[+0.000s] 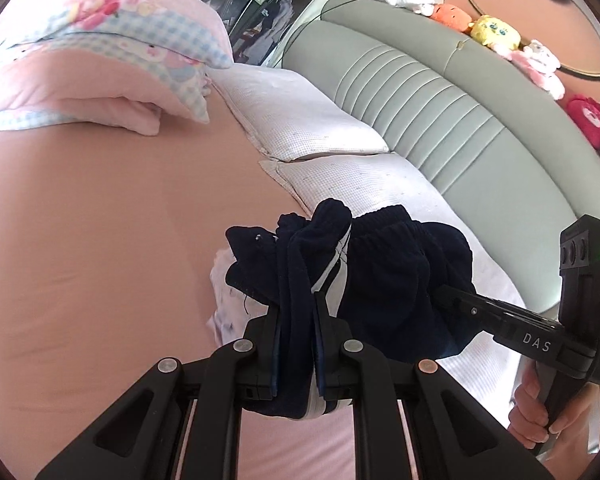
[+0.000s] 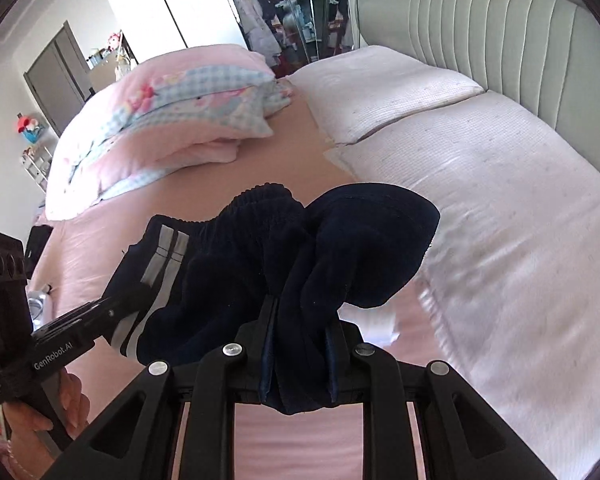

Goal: Fold clothes
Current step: 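Carry the pants with the left gripper onto the white clothes stack and release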

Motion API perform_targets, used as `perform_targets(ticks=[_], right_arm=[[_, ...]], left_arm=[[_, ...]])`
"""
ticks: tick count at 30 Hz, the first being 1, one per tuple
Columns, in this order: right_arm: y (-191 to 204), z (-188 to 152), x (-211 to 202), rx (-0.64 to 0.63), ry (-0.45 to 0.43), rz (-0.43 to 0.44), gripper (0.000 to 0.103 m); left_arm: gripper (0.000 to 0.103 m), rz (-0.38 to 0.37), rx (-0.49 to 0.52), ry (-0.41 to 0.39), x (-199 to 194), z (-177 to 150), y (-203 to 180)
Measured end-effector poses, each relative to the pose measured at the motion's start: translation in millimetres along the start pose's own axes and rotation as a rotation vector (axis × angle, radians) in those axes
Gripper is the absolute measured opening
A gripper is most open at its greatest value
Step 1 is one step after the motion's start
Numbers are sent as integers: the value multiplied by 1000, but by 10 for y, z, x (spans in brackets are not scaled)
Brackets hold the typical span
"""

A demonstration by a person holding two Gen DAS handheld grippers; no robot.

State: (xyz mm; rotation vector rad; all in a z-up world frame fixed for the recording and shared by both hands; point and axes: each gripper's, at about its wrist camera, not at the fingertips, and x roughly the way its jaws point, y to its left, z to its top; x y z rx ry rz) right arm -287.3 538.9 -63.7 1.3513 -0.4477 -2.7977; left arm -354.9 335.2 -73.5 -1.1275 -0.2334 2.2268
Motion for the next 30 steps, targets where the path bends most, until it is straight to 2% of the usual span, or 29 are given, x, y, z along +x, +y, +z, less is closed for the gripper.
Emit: perform_targets(ticks=[5, 7, 8, 10, 11, 13, 15, 17, 19, 21, 22, 25, 26, 28, 30], right_arm=[[-484, 171, 288, -25, 2, 6, 20], [-607, 186, 515, -32, 31, -5, 23], [-708, 156, 689, -19, 75, -12, 26], [-919, 86, 867, 46, 129, 9, 42], [-1026, 68, 815, 98, 102, 38, 43], [-1194, 52, 623, 184, 13, 69, 44], [-1207, 67, 384, 183, -71, 20, 46], [-1110, 86, 289, 140, -92, 27, 46], [-875, 74, 324, 53, -88, 14, 46], [-577, 27, 524, -47, -50, -23, 46], [-515, -11, 630, -75, -17, -51, 46], [-522, -138, 846, -110, 62, -137, 48], [-625, -164, 795, -71, 64, -126, 48], [-816, -202, 616, 9, 51, -108, 48], [-899, -229, 411, 33, 22, -131, 48]], left_arm=[[11, 6, -39, 7, 392, 36, 138], [13, 23, -71, 63, 659, -9, 281], [14, 25, -94, 92, 771, -37, 368], [22, -13, -158, 117, 804, -89, 540], [27, -25, -184, 115, 781, -103, 606], [30, -4, -202, 47, 551, -76, 645], [30, 27, -161, -43, 303, -18, 564], [30, 9, -74, -103, 164, 22, 369], [30, -6, 51, -88, 227, 15, 100], [30, 16, 173, -38, 452, -66, -142], [30, 40, 197, -1, 572, -108, -174], [25, 124, 232, 96, 827, -236, -78], [21, 130, 235, 89, 763, -258, -40], [21, 157, 215, 68, 540, -269, 45], [21, 193, 192, 53, 362, -281, 97]])
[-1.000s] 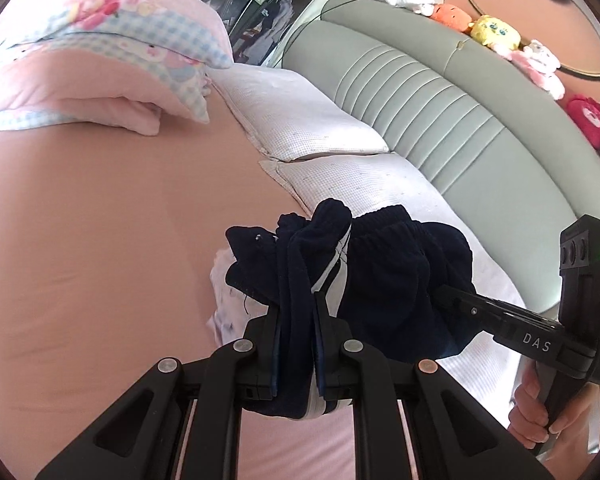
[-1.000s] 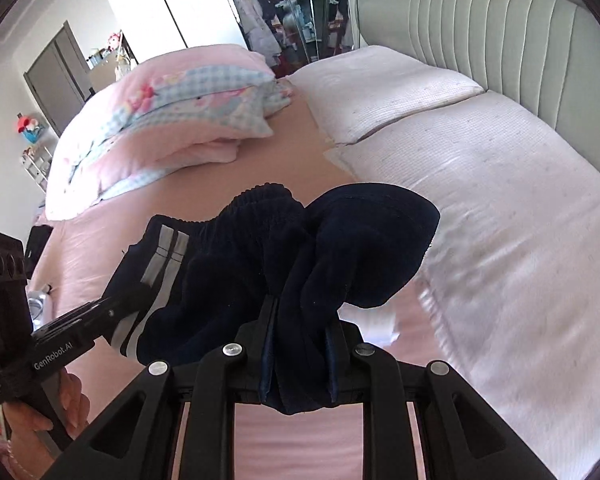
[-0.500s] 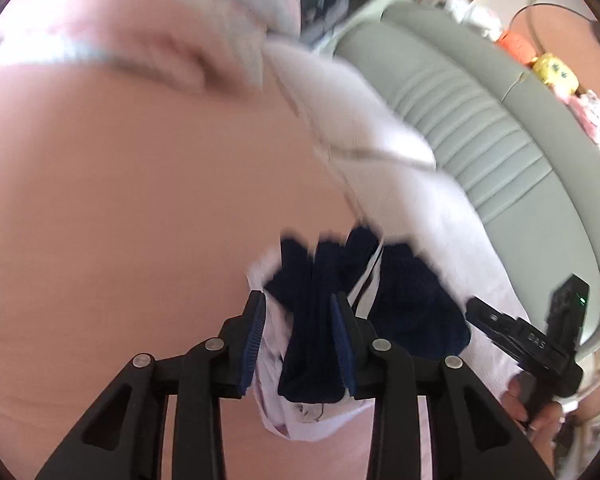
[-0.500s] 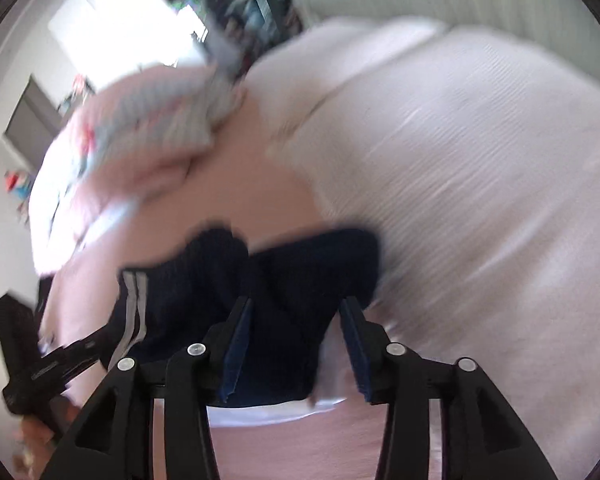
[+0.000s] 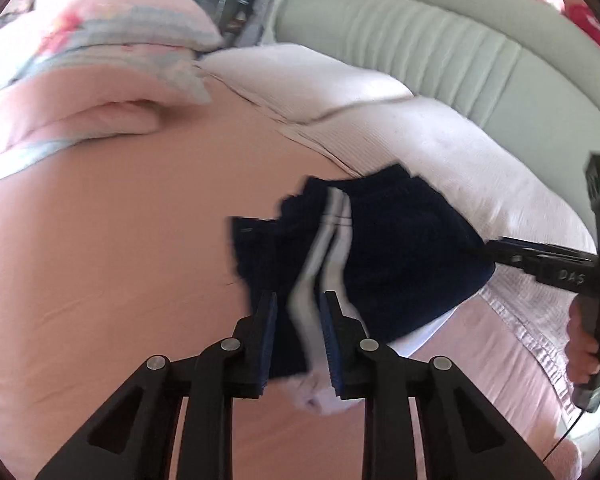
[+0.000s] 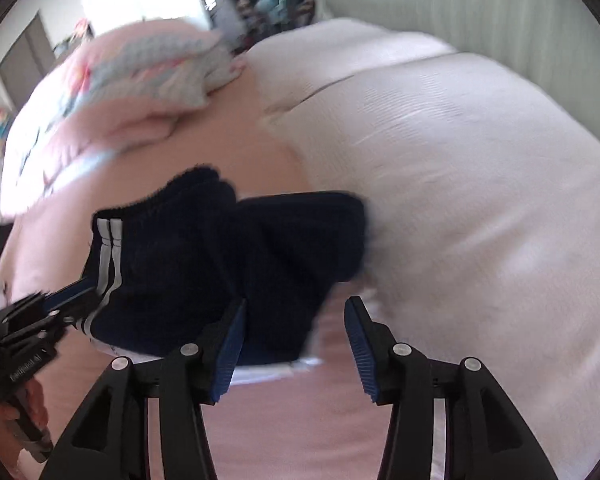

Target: Fold clothes

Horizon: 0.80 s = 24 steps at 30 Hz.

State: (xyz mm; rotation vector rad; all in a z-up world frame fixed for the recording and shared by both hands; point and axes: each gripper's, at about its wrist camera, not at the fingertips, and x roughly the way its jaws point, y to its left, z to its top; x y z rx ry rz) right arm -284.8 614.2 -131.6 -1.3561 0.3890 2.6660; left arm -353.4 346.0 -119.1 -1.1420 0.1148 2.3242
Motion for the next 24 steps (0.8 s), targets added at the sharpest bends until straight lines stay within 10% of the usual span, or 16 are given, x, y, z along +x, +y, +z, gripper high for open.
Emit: perform_targets(ticks=[4, 9, 16, 24], right_arm=[[91, -147, -377, 27, -13, 9, 51], [711, -563, -800, -33, -6, 40, 74], [1842, -1323, -1283, -102, -4, 165, 93], [2840, -1822, -1594, -217, -31, 178, 103]], left_arm=[[23, 28, -40, 14, -395, -188, 135], [67, 85, -82, 15, -1054, -709, 282], [80, 149, -326, -19, -2160, -1835, 899], [86, 293, -406, -76, -2986, -2086, 1635]])
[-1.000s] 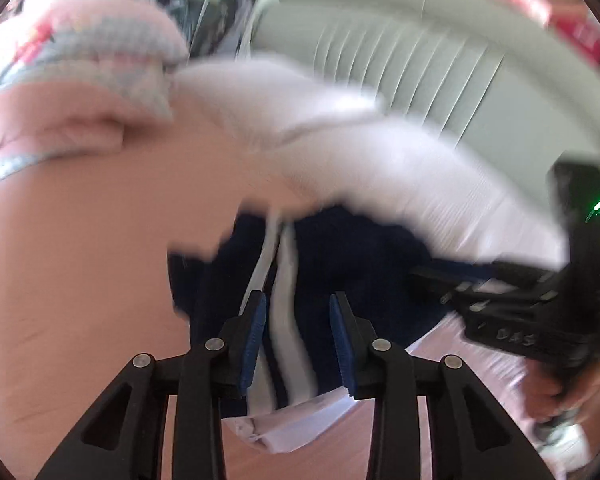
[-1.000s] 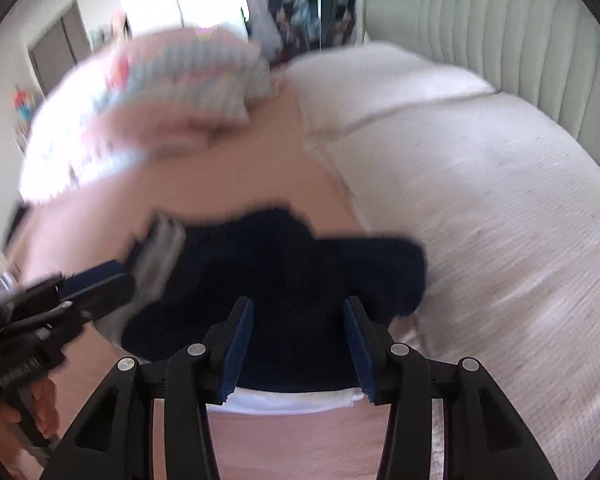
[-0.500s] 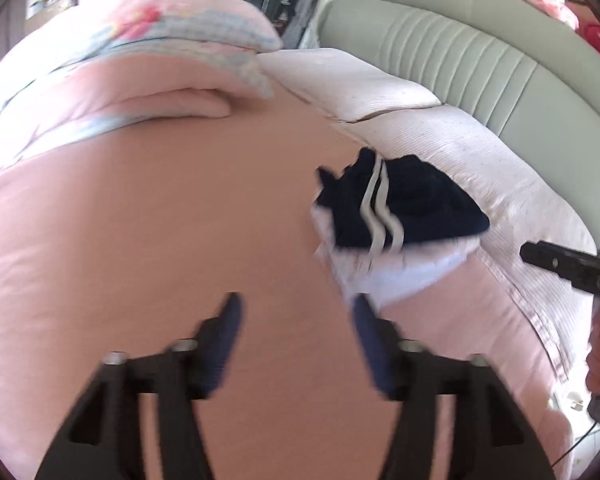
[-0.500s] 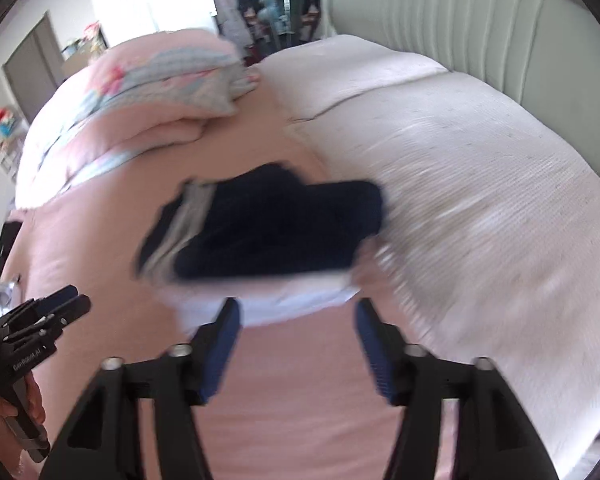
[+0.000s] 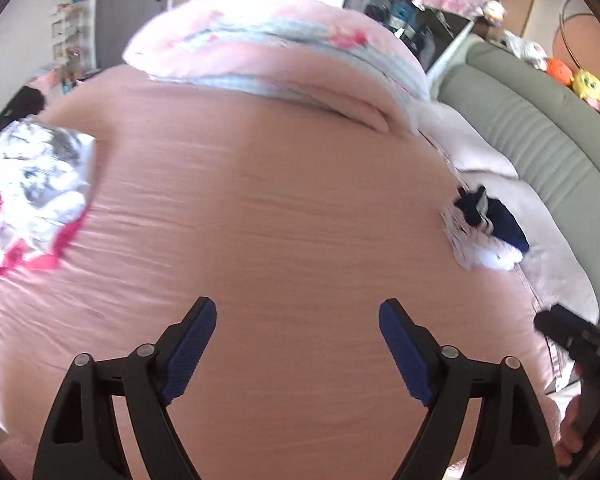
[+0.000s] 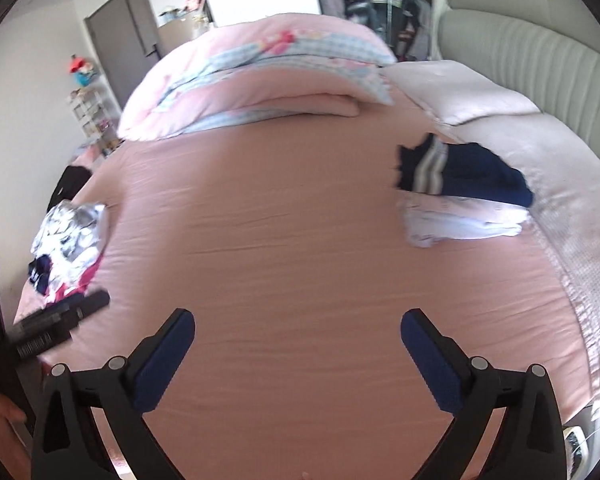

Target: Fold clothes

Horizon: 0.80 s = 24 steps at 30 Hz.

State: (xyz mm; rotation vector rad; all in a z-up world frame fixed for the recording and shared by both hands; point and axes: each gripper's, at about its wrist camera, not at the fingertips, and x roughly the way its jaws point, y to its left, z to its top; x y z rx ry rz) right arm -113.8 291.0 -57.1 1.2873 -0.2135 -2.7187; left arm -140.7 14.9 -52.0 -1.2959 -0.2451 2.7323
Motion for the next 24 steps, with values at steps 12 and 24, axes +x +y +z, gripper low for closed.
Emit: perform_targets(ticks=[12, 24], right_arm=[[1035, 82, -329, -81, -53, -169, 103], [1438, -231, -986, -130, -93, -172, 103]], left_arm=[[86, 89, -9, -127, -743, 324, 599], [86, 56, 53, -160, -1424, -374, 560]])
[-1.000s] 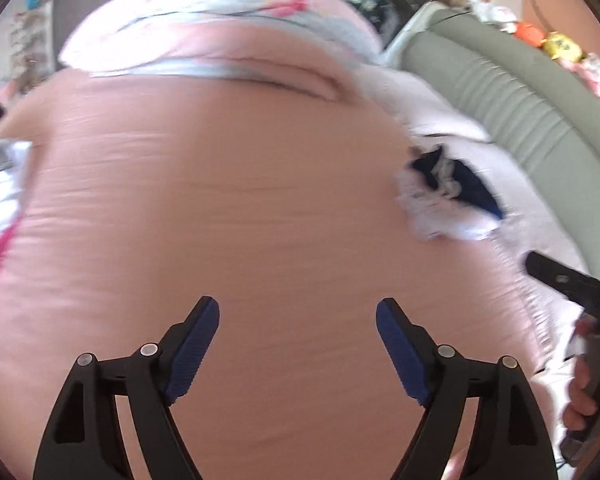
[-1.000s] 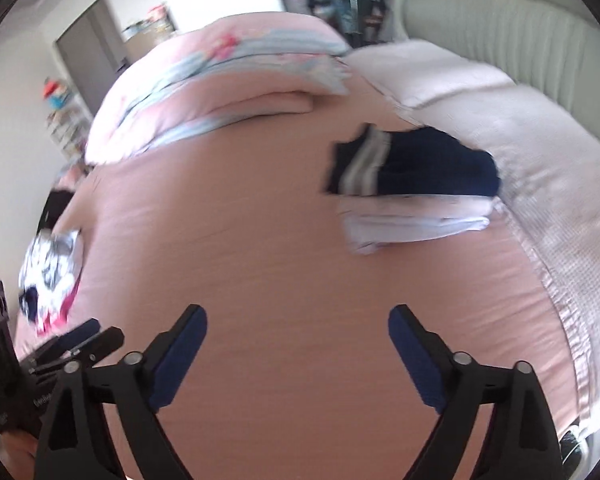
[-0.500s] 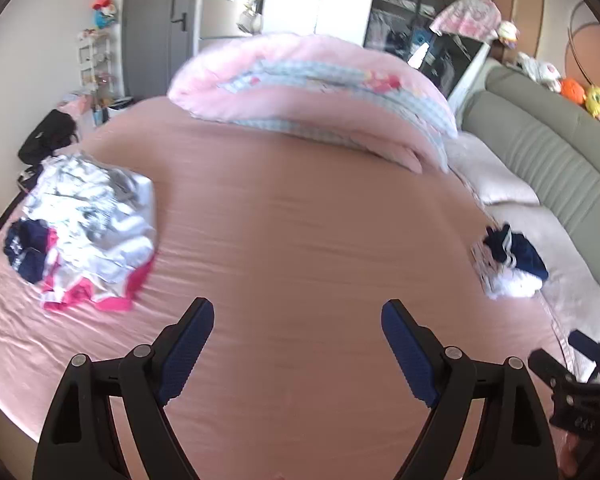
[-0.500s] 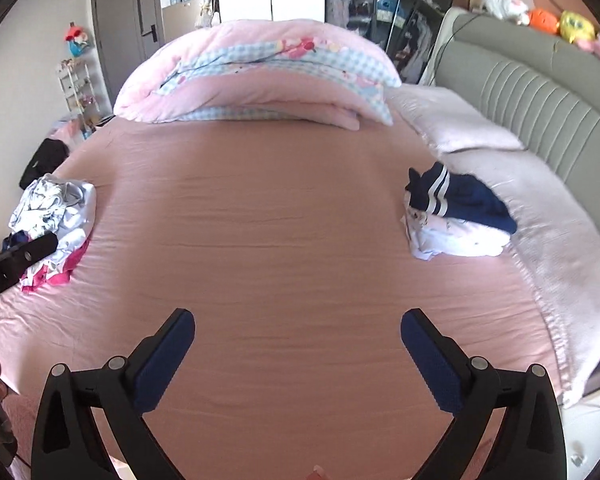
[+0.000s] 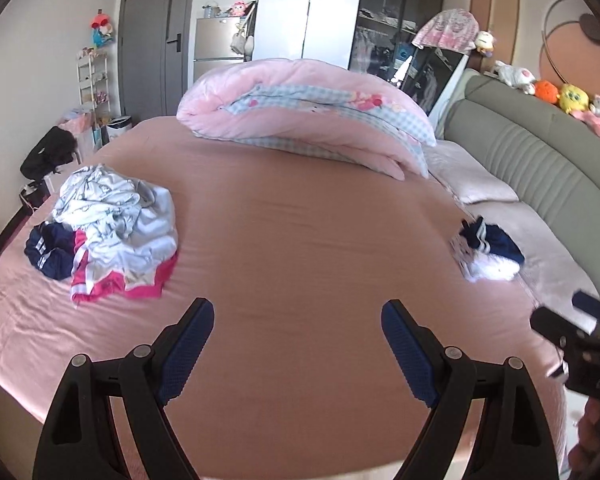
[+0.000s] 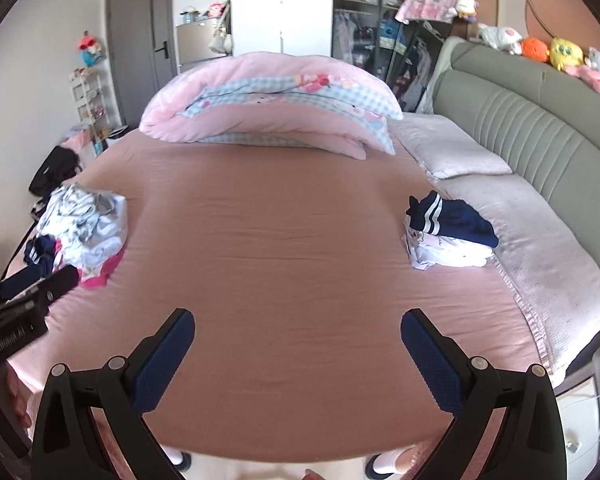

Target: Fold clothes

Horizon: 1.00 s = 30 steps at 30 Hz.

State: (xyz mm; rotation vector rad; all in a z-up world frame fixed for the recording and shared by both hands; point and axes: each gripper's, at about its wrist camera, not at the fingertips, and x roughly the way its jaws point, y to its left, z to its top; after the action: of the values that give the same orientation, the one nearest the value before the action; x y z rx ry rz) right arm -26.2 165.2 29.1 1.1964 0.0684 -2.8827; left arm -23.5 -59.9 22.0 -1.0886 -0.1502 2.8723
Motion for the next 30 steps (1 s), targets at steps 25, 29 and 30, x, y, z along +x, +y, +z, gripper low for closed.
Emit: perform_targets(ticks=[25, 29, 30], right_arm=[[-80, -693, -229, 35, 52, -64, 103], [-62, -704, -225, 32, 59, -54, 103], [-54, -709, -226, 31, 61, -54, 103]], left_arm=[[86, 39, -17, 54, -343, -828, -295], [86, 36, -9, 62, -329, -848, -325], [86, 40, -13, 62, -337, -858, -356]])
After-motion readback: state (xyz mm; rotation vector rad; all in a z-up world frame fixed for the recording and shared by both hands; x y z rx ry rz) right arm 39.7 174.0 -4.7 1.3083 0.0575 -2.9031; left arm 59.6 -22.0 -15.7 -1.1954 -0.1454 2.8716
